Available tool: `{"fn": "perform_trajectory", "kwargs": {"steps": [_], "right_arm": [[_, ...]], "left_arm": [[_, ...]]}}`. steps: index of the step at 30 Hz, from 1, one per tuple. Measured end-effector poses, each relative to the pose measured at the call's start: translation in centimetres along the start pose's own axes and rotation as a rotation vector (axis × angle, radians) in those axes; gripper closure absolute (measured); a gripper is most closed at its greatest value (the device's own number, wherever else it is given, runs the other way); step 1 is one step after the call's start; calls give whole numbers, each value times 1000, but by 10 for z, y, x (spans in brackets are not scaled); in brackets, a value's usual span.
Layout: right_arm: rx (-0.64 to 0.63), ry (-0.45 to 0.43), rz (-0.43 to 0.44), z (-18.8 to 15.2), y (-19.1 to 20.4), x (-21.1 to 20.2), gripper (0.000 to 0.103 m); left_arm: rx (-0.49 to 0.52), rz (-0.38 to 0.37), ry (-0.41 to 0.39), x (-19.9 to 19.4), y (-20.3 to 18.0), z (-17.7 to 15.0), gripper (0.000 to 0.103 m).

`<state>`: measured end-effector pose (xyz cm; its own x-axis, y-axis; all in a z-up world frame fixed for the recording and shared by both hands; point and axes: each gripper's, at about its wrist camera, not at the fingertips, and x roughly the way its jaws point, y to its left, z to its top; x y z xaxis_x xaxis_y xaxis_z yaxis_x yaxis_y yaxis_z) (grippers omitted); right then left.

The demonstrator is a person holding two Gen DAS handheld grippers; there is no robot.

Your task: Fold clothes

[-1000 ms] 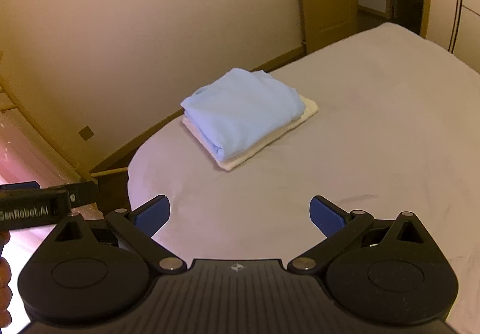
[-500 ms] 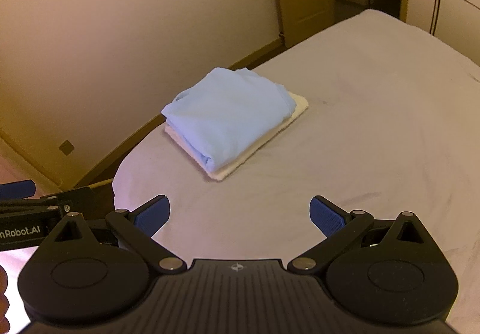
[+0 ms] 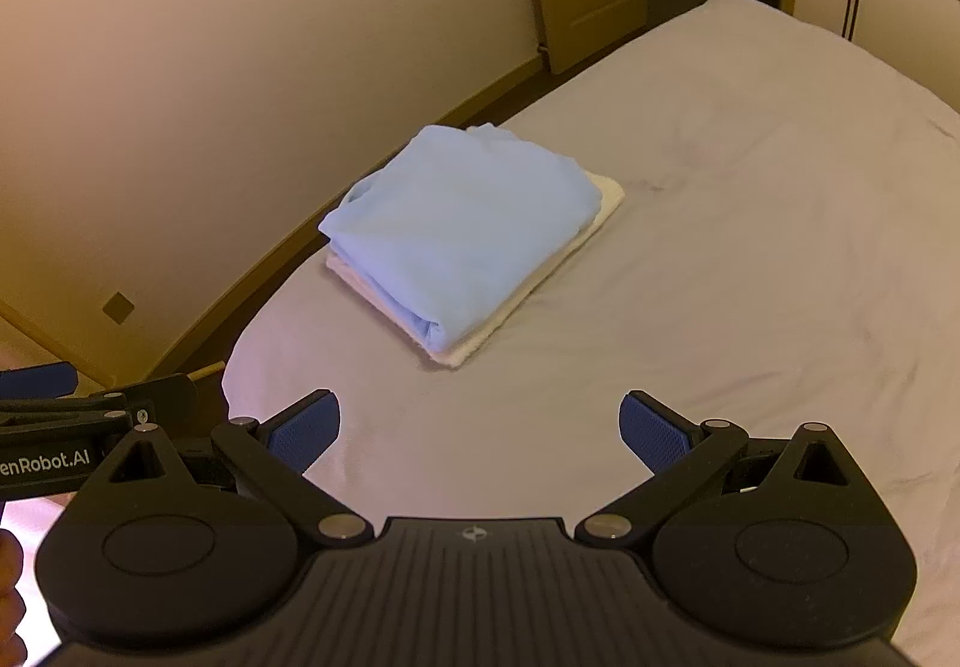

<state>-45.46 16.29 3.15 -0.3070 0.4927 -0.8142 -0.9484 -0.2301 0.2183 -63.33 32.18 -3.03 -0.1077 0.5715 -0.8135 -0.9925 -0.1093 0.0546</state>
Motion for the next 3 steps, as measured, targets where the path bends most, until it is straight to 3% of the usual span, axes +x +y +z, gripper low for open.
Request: {"fn": "perform_trajectory", "kwargs": {"steps": [3], "right_arm": [[-2, -4, -7, 1, 6, 0, 1]], "left_arm": [[3, -1, -2, 0, 4, 0, 1]]}}
